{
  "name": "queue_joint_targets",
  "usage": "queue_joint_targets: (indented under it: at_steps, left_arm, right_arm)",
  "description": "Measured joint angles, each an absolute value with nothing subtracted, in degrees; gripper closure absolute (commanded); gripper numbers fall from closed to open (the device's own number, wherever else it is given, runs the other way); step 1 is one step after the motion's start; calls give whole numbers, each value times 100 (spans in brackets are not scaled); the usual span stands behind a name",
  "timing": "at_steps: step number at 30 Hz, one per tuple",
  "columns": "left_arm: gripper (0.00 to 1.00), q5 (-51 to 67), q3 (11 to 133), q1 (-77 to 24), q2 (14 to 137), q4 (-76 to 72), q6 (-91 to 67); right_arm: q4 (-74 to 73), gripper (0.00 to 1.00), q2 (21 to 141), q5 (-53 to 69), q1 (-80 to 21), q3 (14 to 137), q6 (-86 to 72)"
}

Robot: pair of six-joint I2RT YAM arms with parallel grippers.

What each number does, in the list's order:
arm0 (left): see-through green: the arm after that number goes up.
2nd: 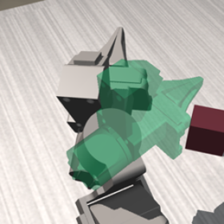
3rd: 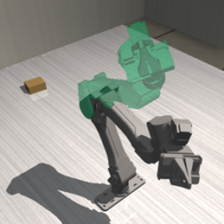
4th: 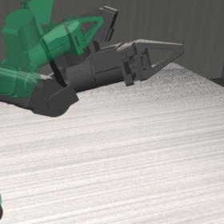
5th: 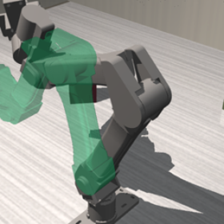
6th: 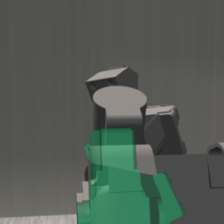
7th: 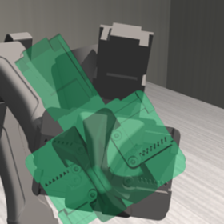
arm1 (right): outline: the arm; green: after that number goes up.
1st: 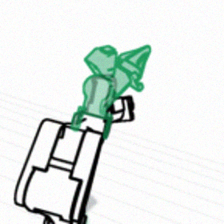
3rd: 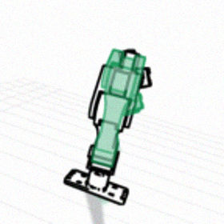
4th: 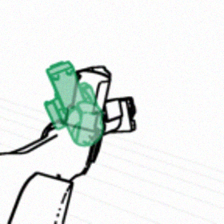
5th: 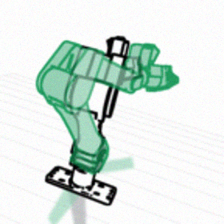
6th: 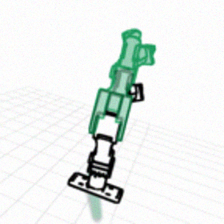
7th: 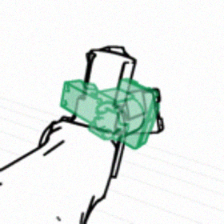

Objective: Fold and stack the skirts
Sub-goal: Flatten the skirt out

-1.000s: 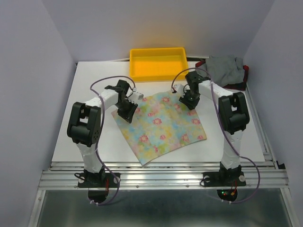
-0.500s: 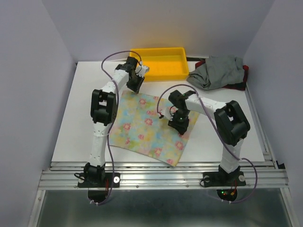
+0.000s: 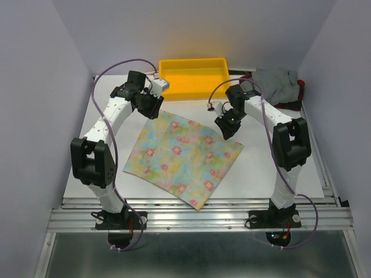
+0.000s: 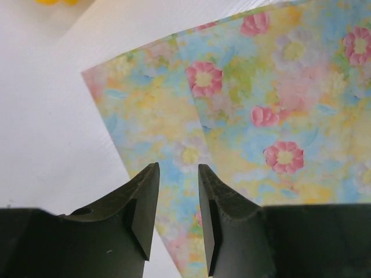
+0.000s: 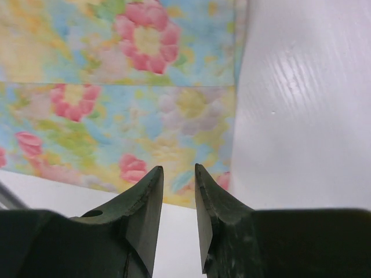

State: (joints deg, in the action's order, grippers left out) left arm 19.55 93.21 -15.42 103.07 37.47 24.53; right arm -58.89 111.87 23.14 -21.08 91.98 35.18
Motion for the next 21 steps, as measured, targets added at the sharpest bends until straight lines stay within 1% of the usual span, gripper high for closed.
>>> queue_joint_targets:
  at_steps: [2, 5, 8, 11, 14, 17, 19, 21]
  left_arm:
    - [58, 1852, 8691, -1409, 9751, 3708, 2504]
    - [58, 1747, 7966, -1404, 9483, 3745, 2563]
    - [59, 1621, 7266, -1426, 9655, 3887, 2617]
    - [59, 1540, 7083, -1431, 10053, 3994, 2646]
    - [59, 1450, 7124, -1433, 10477, 3944, 2657]
    - [59, 1389, 7511, -1463, 10962, 4029, 2663]
    - [59, 1369, 8012, -1538, 11310, 4152, 2685]
    - [60, 1352, 8796, -1686, 11828, 4237, 2705]
  right_arm:
    - [-5752, 67, 11323, 2073, -1992, 9198, 3564]
    - [-5551, 69, 11651, 1712, -2086, 9159, 3743]
    - [-5347, 69, 11743, 1476, -2182, 8851, 3909]
    - [-5256, 68, 11585, 1321, -2235, 8429, 4097]
    - [-5227, 68, 11319, 1288, -2303, 8016, 4219]
    - [-5354, 67, 11072, 1234, -2504, 7596, 4272]
    - [-5527, 66, 10965, 1264, -2746, 7404, 4268]
    - [-5767, 66, 10873, 1433, -3144, 7210, 4219]
